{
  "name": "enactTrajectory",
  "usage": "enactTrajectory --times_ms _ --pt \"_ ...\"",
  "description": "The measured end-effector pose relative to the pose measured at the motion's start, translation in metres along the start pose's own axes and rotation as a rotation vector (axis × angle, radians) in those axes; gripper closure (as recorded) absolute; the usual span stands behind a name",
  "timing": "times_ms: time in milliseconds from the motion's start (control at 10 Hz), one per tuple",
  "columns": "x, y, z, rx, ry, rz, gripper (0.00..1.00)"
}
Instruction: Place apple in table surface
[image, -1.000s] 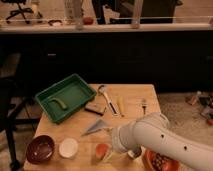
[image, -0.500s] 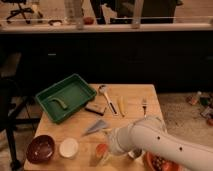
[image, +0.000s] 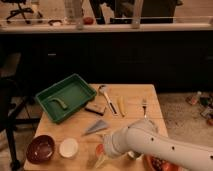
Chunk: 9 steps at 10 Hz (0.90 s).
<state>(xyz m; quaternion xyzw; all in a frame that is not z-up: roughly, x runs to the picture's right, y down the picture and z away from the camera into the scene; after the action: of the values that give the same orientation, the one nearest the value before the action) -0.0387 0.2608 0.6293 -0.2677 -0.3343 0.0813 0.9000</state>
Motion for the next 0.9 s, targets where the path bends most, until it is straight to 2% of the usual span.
enactTrajectory --times_ms 400,900 --pt "0.009 -0.001 0.010 0.035 -0.096 0.035 0.20" --pt "0.015 0.001 0.031 0.014 -0.139 0.052 0.20"
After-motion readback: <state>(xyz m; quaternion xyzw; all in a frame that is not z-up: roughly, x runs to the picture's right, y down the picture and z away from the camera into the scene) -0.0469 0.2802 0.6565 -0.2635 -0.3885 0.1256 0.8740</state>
